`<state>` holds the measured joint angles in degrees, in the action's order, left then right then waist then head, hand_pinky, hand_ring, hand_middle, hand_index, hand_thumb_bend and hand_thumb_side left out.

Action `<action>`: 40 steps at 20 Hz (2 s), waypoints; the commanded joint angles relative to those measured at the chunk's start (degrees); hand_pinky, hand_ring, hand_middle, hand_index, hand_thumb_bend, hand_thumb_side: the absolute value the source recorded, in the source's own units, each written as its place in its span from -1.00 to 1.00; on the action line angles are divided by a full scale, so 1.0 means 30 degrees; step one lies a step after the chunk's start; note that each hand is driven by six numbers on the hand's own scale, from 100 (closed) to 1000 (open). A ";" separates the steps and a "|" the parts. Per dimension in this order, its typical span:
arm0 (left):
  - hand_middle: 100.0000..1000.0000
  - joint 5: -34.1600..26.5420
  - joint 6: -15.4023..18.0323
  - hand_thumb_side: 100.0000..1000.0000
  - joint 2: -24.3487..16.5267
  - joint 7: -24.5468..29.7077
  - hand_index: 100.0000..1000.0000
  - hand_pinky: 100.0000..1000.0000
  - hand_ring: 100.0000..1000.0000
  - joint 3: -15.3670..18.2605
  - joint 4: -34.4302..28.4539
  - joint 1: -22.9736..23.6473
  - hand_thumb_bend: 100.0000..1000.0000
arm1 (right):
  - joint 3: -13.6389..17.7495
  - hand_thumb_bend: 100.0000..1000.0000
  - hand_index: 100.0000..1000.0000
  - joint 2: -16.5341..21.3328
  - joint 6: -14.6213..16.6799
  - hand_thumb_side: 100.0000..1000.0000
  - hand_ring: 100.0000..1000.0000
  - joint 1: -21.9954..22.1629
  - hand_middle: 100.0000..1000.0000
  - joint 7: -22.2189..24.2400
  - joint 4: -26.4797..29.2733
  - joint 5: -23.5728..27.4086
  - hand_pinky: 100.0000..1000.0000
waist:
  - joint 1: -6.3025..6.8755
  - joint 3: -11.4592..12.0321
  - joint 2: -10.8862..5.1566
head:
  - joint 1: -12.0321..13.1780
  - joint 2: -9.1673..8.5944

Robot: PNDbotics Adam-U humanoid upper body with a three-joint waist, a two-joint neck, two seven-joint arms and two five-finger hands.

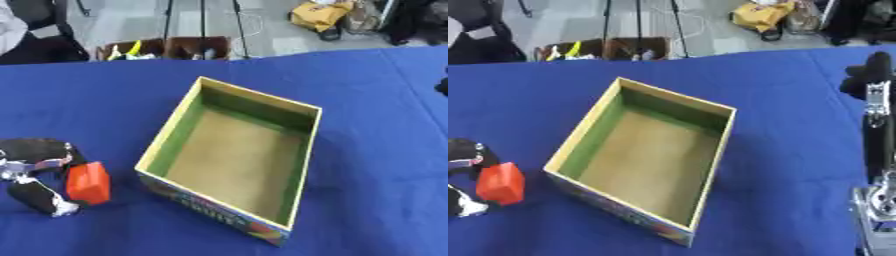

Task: Pick up objects on the table and place them in the box.

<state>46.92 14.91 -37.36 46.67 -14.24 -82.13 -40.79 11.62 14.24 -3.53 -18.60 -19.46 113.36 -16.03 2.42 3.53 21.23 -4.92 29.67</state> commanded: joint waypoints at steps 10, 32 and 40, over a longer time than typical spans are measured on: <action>-0.20 -0.0282 -0.0883 -0.01 -0.0593 -0.1344 0.17 -0.70 -0.10 0.0780 -0.1295 -0.0343 -1.00 | 0.0101 -0.12 0.23 0.0193 -0.0083 1.00 0.11 0.0009 -0.06 0.0020 0.0412 -0.0050 0.33 | 0.0078 0.0052 -0.0518 | -0.0126 -0.0181; -0.32 -0.2236 -0.2182 -0.25 0.1018 -0.1466 0.06 -0.88 -0.19 0.1162 -0.3455 -0.5202 -1.00 | -0.0054 -0.12 0.23 0.0289 -0.0153 1.00 0.11 0.0211 -0.05 0.0138 0.0412 -0.0002 0.33 | 0.0509 -0.0271 -0.0982 | 0.0121 0.0157; -0.36 -0.2275 -0.2310 -0.23 0.2719 -0.1561 0.02 -0.93 -0.22 0.0845 -0.2838 -0.7140 -1.00 | -0.0142 -0.14 0.23 0.0297 -0.0184 1.00 0.11 0.0258 -0.05 0.0252 0.0412 0.0029 0.33 | 0.0732 -0.0530 -0.1019 | 0.0304 0.0096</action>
<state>40.35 8.01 -29.12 42.22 -11.88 -90.41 -60.82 11.26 14.23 -4.19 -17.59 -18.89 113.36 -16.02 4.80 1.89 19.73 -4.24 29.98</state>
